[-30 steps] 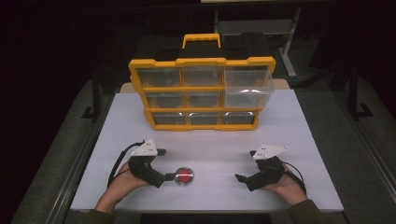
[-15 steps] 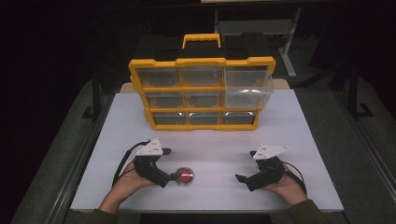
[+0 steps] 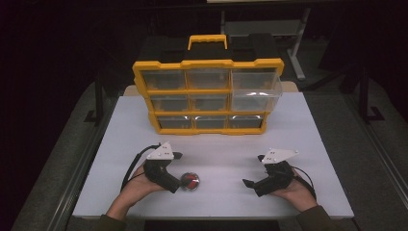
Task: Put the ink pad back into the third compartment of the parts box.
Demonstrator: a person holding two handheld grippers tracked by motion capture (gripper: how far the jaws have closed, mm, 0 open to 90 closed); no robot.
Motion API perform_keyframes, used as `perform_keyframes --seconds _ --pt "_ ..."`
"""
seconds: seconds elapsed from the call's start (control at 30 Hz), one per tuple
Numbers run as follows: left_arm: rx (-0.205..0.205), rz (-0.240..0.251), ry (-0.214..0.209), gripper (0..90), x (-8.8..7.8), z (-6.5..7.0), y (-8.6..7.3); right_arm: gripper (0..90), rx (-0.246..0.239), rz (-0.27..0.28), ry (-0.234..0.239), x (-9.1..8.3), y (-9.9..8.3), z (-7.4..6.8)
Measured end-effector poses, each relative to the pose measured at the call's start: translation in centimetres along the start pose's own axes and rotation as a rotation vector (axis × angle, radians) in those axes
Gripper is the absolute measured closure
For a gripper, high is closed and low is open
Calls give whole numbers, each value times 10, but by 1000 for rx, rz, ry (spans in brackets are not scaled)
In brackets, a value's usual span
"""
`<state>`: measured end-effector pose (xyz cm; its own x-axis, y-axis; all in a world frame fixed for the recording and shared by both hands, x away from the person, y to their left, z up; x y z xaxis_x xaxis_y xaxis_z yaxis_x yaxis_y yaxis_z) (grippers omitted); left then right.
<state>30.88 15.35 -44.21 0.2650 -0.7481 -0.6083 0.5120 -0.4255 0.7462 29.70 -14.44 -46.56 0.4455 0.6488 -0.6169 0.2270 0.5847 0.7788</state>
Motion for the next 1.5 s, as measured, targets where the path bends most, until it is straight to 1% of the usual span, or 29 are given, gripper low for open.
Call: perform_keyframes --seconds 0.17,0.53,0.87,0.97,1.13,1.2,1.33,1.5 --pt "3 -3 -9 12 4 1 2 0 -1 -1 -3 0 0 0" --pt "6 -35 -21 11 17 4 2 0 1 5 -3 -1 0 0" --pt "6 -48 -21 11 24 4 6 0 2 6 -5 -2 0 1" --pt "22 -65 -24 11 27 4 8 0 4 8 -5 -2 0 1" --pt "34 -90 -16 11 31 3 10 0 3 8 -5 -2 0 1" --pt "48 -101 -12 11 32 4 9 0 3 8 -5 -2 0 1" --pt "63 -123 -7 11 33 4 6 0 2 8 -5 -2 0 1" --pt "85 -167 3 12 37 5 1 0 2 7 -4 -2 0 1"
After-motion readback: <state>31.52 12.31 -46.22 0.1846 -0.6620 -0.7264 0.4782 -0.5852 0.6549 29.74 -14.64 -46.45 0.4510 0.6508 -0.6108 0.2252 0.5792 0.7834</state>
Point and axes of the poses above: each handheld gripper's, and its own axes: x roughly forward along the jaws, y roughly out of its top, z roughly to its right, the point moved 5 cm from there along x, roughly forward along the jaws, and after that the axes turned 13 degrees about -x, right-handed, at the moved point
